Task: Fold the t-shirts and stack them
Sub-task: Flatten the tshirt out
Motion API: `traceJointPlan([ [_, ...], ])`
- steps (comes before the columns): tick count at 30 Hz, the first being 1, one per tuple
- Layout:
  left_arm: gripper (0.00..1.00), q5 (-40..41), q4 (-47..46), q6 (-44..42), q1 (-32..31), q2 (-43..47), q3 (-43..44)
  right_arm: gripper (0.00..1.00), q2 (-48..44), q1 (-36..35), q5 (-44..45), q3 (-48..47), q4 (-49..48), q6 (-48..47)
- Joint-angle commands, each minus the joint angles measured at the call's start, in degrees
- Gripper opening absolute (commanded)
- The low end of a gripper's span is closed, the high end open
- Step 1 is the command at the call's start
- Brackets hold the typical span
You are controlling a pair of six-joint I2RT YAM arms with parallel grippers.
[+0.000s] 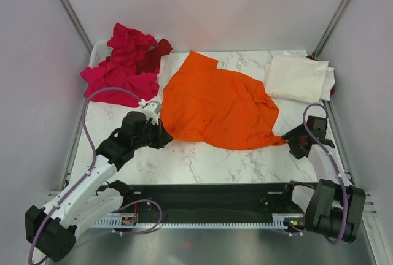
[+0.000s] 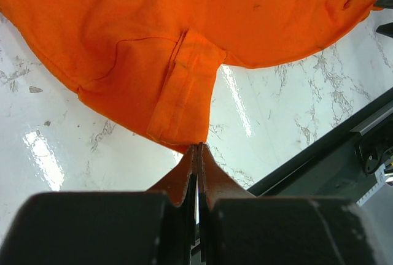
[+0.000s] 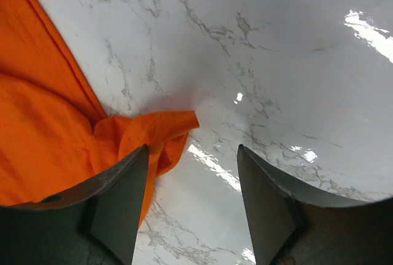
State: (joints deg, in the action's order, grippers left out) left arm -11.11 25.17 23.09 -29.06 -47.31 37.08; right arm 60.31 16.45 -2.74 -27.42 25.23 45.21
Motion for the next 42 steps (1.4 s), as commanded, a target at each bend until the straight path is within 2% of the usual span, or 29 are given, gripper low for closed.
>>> traceJointPlan([
  [1,0.02,-1.3,-1.0,-1.7,-0.1,0.7,0.9,0.68,2.3,1.0,0.7,-1.8,-4.1,-0.4],
  [8,0.02,-1.1,-1.0,-1.7,-0.1,0.5,0.9,0.66,5.9,2.1,-0.9,-3.4,-6.7,-0.6],
  [14,0.02,-1.0,-0.9,-1.7,-0.1,-0.1,0.9,0.64,3.1,3.4,-3.1,-3.8,-9.0,-0.5],
  [20,0.02,-1.2,-1.0,-1.8,-0.1,-0.3,1.1,0.63,5.7,3.6,-6.0,-4.1,-8.9,0.1],
  [32,0.02,-1.1,-0.9,-1.8,-0.1,-0.6,1.0,0.58,4.5,3.7,-8.1,-2.0,-7.2,-0.9],
  [35,0.02,-0.8,-1.0,-1.8,-0.1,-0.4,1.0,0.47,4.5,3.8,-7.7,-0.9,-7.3,-1.8],
  [36,0.02,-0.8,-1.0,-1.8,-0.1,-0.5,1.1,0.38,4.5,3.8,-7.6,-0.4,-7.3,-2.0],
  [39,0.02,-0.6,-1.0,-1.9,-0.1,-0.3,1.1,0.24,4.2,3.8,-7.4,0.1,-7.6,-2.7],
  [40,0.02,-0.7,-1.0,-1.9,-0.1,-0.4,1.0,0.11,4.1,3.8,-7.2,0.1,-7.7,-2.8],
  [41,0.02,-0.6,-0.9,-2.0,-0.1,-0.3,1.0,0.03,4.1,3.8,-7.0,-0.1,-7.7,-3.2],
  [42,0.02,-0.2,-0.9,-2.0,-0.1,-0.2,1.0,0.00,4.0,3.8,-6.6,-0.6,-7.7,-3.4],
])
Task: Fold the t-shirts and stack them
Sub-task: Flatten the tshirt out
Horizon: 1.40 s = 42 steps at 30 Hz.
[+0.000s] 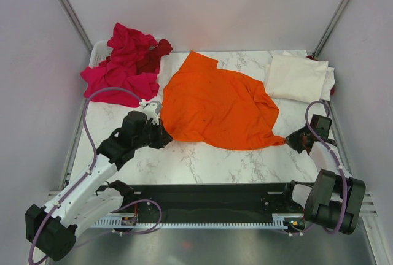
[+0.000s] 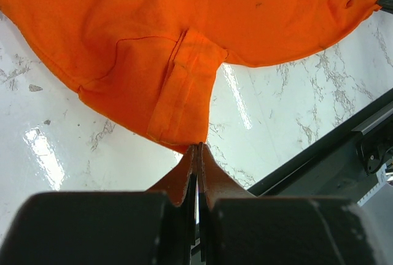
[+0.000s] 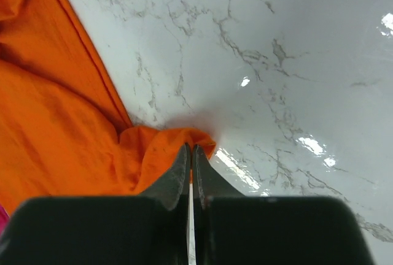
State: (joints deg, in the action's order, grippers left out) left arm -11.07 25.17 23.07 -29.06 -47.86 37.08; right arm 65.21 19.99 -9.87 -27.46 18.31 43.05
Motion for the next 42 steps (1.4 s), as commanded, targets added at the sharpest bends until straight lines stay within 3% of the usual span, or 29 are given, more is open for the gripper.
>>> traceJointPlan([
  [1,0.02,-0.2,-0.9,-2.0,-0.1,0.4,1.2,0.00,-1.1,0.2,0.6,-1.0,-0.7,-1.3],
  [7,0.02,3.9,-1.0,-2.5,-0.1,8.8,4.0,0.00,-3.7,0.3,-2.2,-11.8,2.0,-2.6],
  [11,0.02,6.7,-0.5,-7.1,-0.1,12.1,13.8,0.00,-4.5,0.0,-1.6,-30.5,11.8,-5.9],
  [18,0.02,3.7,-0.3,-16.6,-0.1,11.5,28.1,0.00,-6.9,-0.2,-7.3,-45.5,17.5,-3.3],
  [21,0.02,3.6,0.1,-17.4,-0.1,10.7,29.5,0.00,-7.6,-1.0,-6.0,-51.2,22.2,-5.9],
  [23,0.04,-0.4,0.1,-16.3,-0.1,9.4,25.8,0.00,-8.9,-2.2,-4.2,-49.5,23.7,-7.4],
  [26,0.36,-5.5,-0.5,-12.1,-0.2,6.0,18.2,0.00,-13.3,-2.8,-2.4,-41.0,22.7,-7.5],
  [27,0.55,-6.7,-1.3,-10.7,-0.2,3.5,15.9,0.00,-14.3,-2.8,-2.5,-38.8,22.5,-7.4],
  [30,0.74,-9.6,-8.7,-3.8,-1.5,0.7,7.2,0.00,-16.6,-2.9,-3.1,-32.4,21.5,-7.7],
  [35,0.81,-7.0,-20.1,3.6,-9.7,-6.4,-1.6,0.00,-17.6,-3.2,-3.8,-28.3,19.9,-8.0],
  [42,0.83,-8.3,-33.3,10.8,-15.3,-21.9,-2.9,0.00,-14.9,-3.6,-4.3,-27.6,18.6,-8.4],
])
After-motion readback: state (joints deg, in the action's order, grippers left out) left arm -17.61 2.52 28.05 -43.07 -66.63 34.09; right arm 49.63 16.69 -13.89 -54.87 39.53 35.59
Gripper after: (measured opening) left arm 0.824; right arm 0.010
